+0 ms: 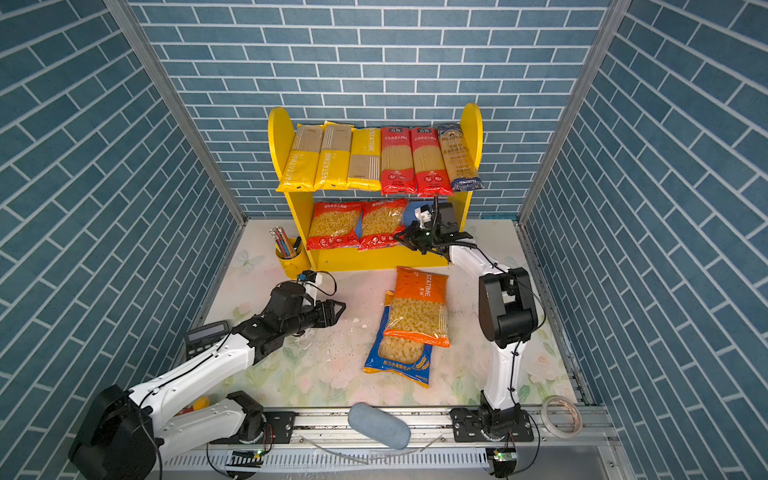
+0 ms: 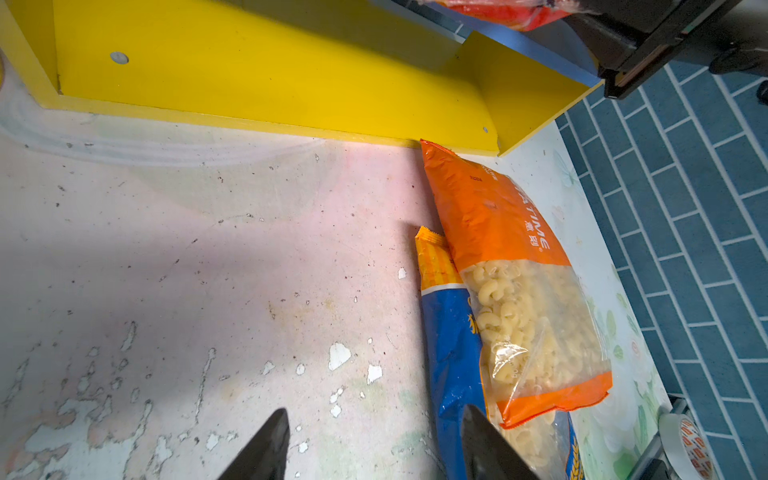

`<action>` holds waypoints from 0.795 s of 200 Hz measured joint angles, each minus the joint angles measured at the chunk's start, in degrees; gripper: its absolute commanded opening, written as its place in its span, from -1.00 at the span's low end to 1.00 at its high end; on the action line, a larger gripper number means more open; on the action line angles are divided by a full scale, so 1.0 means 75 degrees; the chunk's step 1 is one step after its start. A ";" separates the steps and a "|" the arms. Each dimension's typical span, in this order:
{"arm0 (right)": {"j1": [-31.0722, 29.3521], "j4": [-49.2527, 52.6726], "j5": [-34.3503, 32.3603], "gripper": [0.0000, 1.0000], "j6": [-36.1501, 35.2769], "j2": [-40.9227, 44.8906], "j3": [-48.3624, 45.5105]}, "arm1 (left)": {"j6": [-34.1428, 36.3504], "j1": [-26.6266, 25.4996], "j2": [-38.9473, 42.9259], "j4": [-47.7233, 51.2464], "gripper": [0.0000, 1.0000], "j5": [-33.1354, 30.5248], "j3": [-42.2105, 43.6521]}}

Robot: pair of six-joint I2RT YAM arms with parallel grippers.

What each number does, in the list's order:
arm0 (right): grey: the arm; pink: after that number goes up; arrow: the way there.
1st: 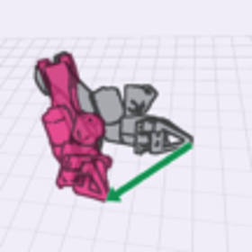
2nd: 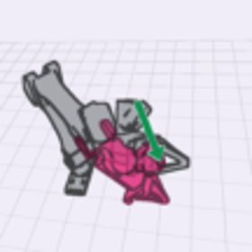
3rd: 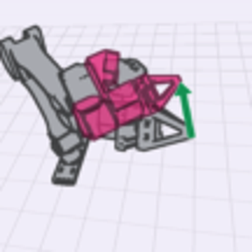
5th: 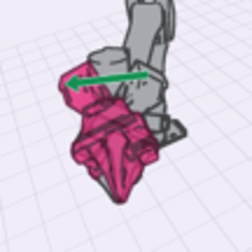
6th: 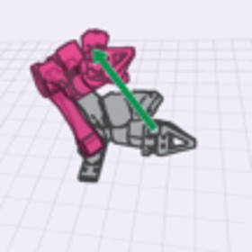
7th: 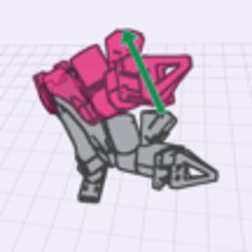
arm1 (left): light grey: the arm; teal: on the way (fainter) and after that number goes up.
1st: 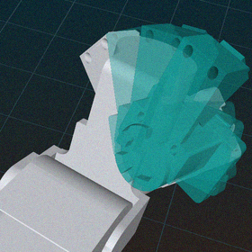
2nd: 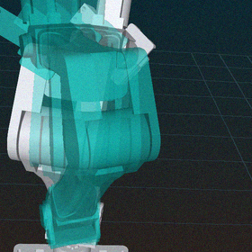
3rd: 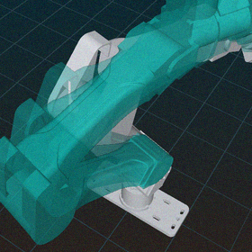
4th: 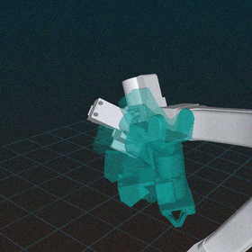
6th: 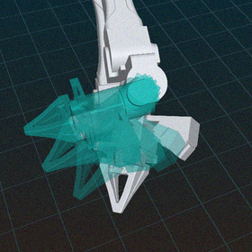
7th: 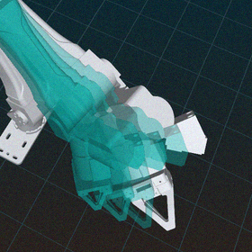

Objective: Place and organize the pasta boxes and bags onto the shelf

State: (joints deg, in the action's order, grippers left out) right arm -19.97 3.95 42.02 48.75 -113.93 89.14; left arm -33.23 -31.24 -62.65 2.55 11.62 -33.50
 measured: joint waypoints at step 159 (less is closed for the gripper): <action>-0.0052 0.0364 -0.1093 0.05 -0.0554 0.3462 -0.4156 | -0.0233 -0.1562 -0.1565 -0.0490 0.47 0.0262 -0.0624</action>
State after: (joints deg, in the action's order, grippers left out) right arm -20.36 6.68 33.82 44.60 -87.96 57.98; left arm -34.98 -42.96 -74.39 -1.13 13.58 -38.17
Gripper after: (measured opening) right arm 0.527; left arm 0.737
